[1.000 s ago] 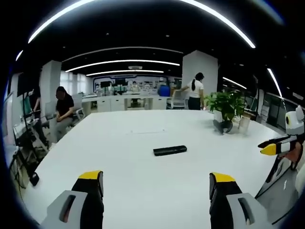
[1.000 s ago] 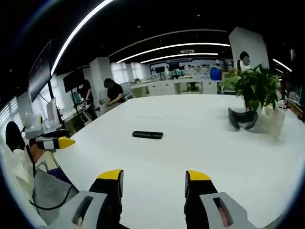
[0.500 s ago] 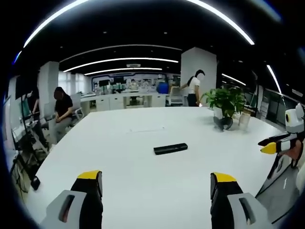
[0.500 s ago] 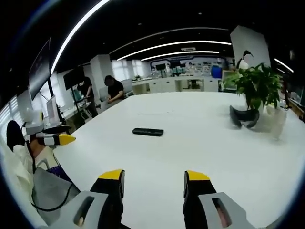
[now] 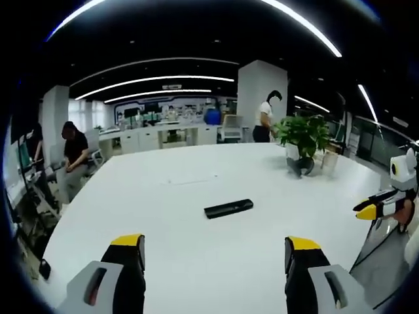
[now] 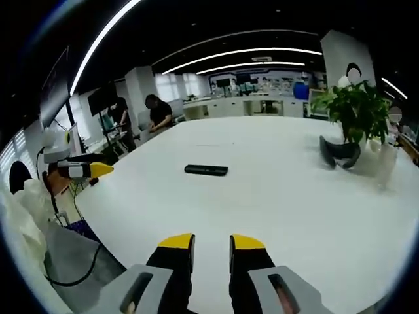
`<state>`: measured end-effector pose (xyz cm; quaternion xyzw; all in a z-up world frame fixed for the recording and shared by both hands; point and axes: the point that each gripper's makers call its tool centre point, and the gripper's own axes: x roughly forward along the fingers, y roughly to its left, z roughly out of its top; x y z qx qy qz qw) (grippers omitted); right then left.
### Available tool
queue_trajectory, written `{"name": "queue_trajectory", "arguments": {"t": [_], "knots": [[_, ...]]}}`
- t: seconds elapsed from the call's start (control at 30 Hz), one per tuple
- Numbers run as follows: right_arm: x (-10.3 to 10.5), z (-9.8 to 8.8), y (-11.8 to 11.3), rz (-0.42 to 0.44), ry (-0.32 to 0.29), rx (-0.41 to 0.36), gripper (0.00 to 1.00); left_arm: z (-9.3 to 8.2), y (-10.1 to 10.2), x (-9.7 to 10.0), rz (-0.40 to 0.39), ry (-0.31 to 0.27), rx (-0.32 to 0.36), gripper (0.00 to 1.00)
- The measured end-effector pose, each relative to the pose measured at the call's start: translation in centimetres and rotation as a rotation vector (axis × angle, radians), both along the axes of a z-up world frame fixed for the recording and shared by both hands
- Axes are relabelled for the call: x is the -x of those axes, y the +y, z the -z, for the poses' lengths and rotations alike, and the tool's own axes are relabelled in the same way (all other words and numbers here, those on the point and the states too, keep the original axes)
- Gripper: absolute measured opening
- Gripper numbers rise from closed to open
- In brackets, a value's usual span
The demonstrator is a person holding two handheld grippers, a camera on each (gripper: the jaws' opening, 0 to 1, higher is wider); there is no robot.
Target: Press the specified remote control buttons in sequence, fully releasing each button before pressing the next.
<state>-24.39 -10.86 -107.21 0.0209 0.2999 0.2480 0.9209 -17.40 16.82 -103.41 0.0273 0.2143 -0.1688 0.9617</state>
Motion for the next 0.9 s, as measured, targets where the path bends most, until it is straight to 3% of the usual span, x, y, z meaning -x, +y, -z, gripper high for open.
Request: {"name": "queue_trajectory", "arguments": {"t": [0.2,0.47,0.53,0.6,0.9], "knots": [[0.4,0.4,-0.2,0.002,0.034,0.007,0.00,-0.1,-0.8,-1.8,0.055,0.008,-0.029,0.83],[0.3,0.5,-0.2,0.001,0.063,-0.019,0.00,0.1,-1.9,-5.1,0.152,0.022,-0.097,0.73],[0.3,0.8,-0.2,-0.002,0.067,-0.012,0.00,0.2,-2.7,-5.8,0.217,0.013,-0.109,0.73],[0.3,1.1,-0.3,-0.008,0.077,0.000,0.00,0.2,-2.8,-6.6,0.211,0.013,-0.102,0.72],[0.4,1.4,-0.4,-0.008,0.103,-0.007,0.00,2.5,-4.4,-9.7,0.374,0.087,-0.221,0.60]]}}
